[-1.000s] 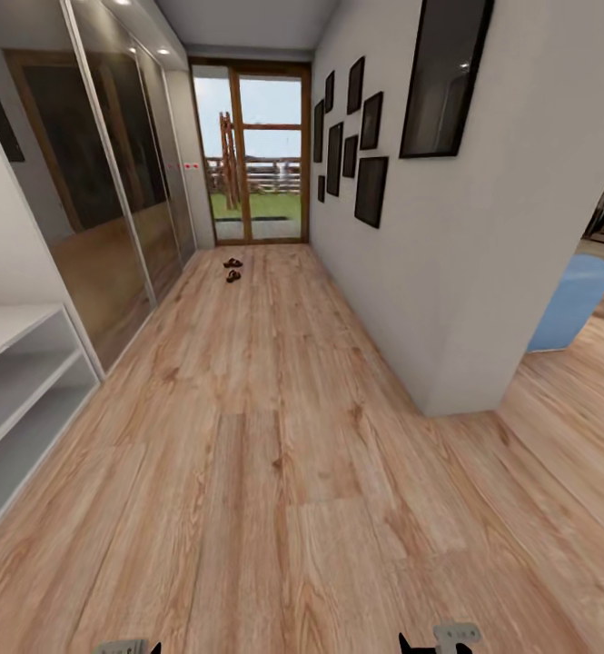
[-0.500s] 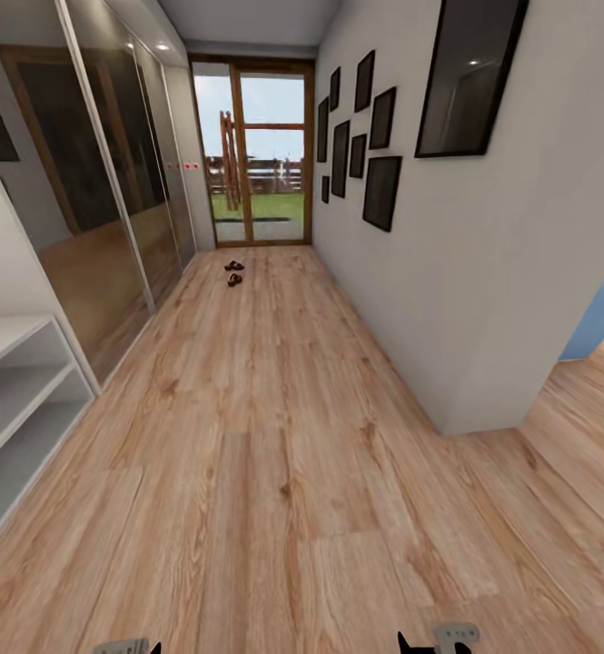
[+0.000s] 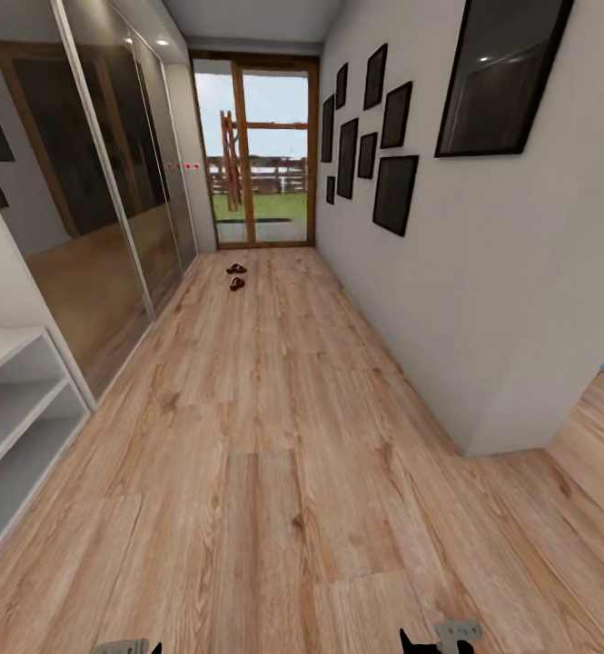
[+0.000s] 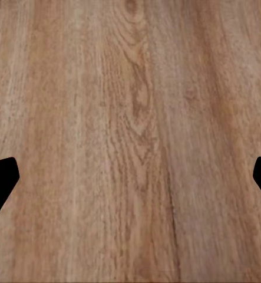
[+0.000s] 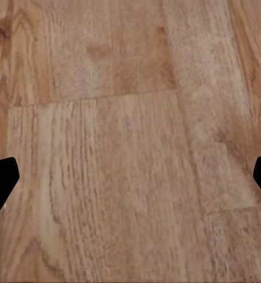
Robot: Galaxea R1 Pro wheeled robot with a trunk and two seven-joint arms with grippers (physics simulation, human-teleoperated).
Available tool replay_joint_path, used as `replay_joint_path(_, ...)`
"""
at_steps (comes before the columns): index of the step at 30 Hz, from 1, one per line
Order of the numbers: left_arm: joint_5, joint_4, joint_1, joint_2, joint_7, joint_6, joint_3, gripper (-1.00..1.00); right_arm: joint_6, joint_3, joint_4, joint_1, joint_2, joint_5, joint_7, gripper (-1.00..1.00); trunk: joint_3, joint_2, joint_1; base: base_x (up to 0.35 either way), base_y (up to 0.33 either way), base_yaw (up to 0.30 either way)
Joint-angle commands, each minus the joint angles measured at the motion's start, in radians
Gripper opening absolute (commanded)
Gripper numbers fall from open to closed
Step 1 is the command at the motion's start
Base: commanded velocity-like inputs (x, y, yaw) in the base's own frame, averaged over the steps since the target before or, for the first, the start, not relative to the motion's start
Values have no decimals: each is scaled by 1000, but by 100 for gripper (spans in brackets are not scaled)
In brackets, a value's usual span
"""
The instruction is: Pick up the two gym shoes and the two sandals from the corridor floor and place them onto the hallstand (shoe rack) in the corridor, making sure they are on the rack and not on the floor. Arrange them so the two gym shoes are next to each other and the two sandals are next to each other.
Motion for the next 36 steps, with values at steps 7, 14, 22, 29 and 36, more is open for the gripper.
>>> replay_joint_path(7,-8,1,-1,0,-6,-4,9,100,-4,7,1,-1,-4,-11,2,100,-1,0,0,321,145,18)
replay_joint_path(14,-9,2,-1,-1,-6,-4,8,100,-4,7,0,-1,-4,-11,0,100,-4,0,0,321,145,198)
replay_joint_path(22,-8,1,-1,0,-6,-4,10,100,-4,7,1,-1,-5,-11,0,100,-9,0,0,321,145,247)
replay_joint_path(29,-8,1,-1,0,-6,-4,10,100,-4,7,1,-1,-6,-11,0,100,-15,0,0,321,137,246)
replay_joint_path(36,-8,1,-1,0,-6,-4,9,100,-6,7,1,-1,-8,-11,2,100,-18,0,0,321,48,107)
